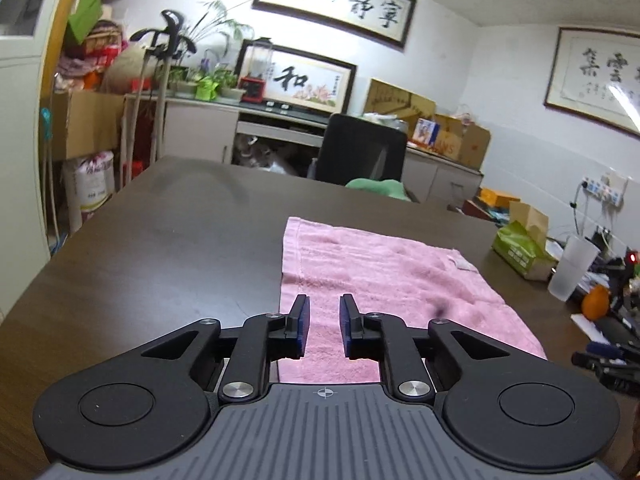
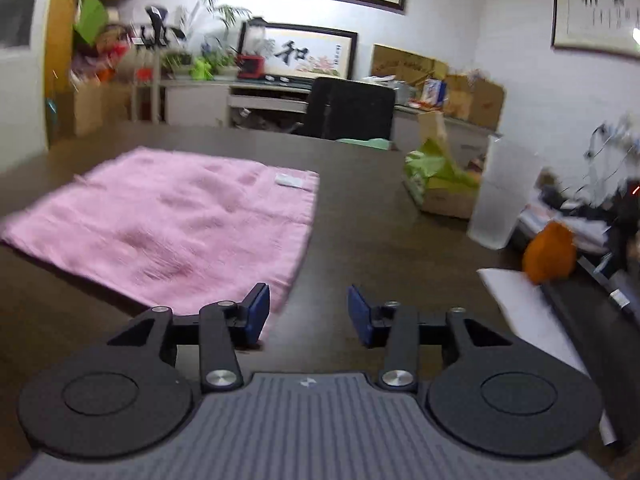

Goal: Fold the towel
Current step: 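Lay the pink towel flat on the table and open both tools, then move both tools to the towel hem and close them on it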

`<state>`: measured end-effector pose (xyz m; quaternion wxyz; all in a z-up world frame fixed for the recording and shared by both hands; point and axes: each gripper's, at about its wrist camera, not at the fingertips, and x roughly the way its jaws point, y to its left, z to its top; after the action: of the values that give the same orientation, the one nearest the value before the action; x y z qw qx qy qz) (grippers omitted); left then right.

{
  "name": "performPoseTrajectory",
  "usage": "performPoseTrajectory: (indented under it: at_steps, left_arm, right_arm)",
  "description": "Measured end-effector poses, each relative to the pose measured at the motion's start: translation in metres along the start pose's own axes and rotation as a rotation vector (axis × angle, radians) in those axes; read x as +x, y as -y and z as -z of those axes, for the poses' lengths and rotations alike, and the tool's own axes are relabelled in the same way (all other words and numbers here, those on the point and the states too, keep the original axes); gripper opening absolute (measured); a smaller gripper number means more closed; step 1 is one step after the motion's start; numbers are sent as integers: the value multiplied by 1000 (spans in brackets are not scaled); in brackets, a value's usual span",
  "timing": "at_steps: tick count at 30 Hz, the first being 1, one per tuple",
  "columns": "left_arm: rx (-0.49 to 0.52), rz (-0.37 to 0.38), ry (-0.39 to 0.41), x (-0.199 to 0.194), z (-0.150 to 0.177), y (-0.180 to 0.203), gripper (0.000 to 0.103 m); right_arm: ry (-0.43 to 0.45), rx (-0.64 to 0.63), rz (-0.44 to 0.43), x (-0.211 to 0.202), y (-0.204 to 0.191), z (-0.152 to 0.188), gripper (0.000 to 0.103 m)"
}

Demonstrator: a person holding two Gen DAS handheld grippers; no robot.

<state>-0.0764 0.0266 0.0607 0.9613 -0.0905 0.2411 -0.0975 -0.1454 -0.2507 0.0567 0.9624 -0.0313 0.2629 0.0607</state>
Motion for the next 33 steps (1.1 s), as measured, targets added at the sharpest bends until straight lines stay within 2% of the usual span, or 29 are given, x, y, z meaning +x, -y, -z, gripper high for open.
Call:
performPoseTrajectory:
  at_steps: [2, 4, 9, 13, 16, 18, 22, 24, 33]
  left_arm:
    - [19, -7, -14, 4, 1, -1, 22]
    - [68, -6, -55, 16, 3, 0, 28]
    - [139, -13, -186, 44, 12, -2, 34]
    - [186, -3, -218, 52, 19, -1, 41]
    - [210, 26, -224, 53, 22, 0, 52]
    - [234, 39, -219, 52, 25, 3, 55]
    - [246, 62, -225, 54, 27, 4, 56]
    - [245, 63, -229, 55, 28, 4, 56]
    - [228, 29, -233, 55, 30, 1, 62]
  right_arm:
    - [-15, 20, -23, 5, -1, 0, 46]
    - [-27, 28, -27, 9, -4, 2, 46]
    - [-41, 29, -40, 15, -11, 8, 51]
    - [-43, 42, -44, 20, -12, 8, 58]
    - [-49, 46, -49, 25, -14, 8, 58]
    - [-60, 58, -64, 29, -14, 7, 58]
    - [-74, 85, -87, 31, -13, 6, 60]
    - [-82, 93, -86, 32, -12, 6, 66]
    - [-95, 120, -93, 32, -9, 7, 68]
